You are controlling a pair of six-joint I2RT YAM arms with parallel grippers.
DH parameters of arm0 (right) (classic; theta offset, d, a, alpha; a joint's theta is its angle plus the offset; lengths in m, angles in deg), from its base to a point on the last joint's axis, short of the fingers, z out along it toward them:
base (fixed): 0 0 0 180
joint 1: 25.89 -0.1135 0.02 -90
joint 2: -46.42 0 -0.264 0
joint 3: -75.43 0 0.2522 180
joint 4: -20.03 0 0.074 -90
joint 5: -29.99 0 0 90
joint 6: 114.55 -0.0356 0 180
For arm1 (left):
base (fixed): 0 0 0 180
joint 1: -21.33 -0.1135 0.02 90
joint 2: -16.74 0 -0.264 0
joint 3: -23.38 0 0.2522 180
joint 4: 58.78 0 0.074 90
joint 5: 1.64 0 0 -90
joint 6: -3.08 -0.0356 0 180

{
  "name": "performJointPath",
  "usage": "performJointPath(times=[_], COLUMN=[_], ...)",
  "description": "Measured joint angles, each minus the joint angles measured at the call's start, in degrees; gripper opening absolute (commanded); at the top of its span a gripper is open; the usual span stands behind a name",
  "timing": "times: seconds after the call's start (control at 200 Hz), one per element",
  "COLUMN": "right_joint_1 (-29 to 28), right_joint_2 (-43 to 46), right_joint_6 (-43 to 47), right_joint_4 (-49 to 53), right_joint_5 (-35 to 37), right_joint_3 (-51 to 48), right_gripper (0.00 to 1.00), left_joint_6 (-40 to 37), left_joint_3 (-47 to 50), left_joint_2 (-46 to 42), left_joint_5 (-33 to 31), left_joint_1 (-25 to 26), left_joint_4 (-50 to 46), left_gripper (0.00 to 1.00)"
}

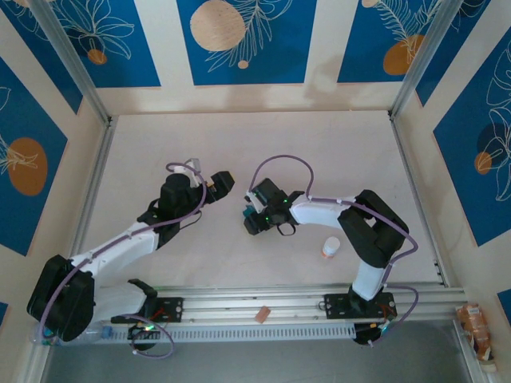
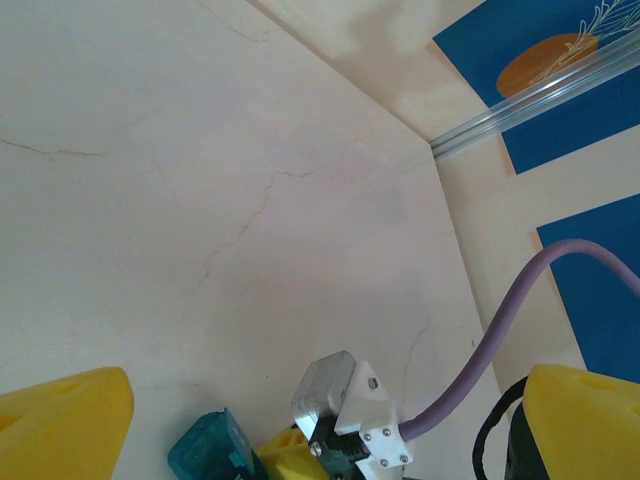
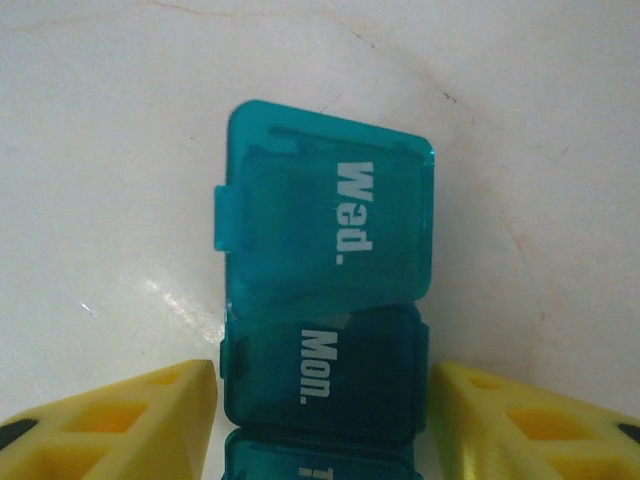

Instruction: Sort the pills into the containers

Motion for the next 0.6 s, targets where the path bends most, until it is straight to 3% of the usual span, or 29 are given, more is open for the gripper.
performJointPath(times=[0.405, 0.6], right_joint_1=[0.2, 4.5], right_joint_2=[3.5, 4.0], right_joint_6=[-1.5, -2.4], right_joint_4=[7.1, 10.1], right_joint_5=[4.0, 6.4], right_joint_3=[-1.8, -1.7], right_gripper=[0.63, 0.63], left_joint_6=[0.0, 0.0], left_joint_3=[-0.3, -0.7], left_joint_2=[2.4, 2.6], left_joint_5=[1.0, 1.5], left_joint_1=[0.0, 0.0], left_joint_4=[0.9, 1.3], left_gripper=[1.0, 1.0])
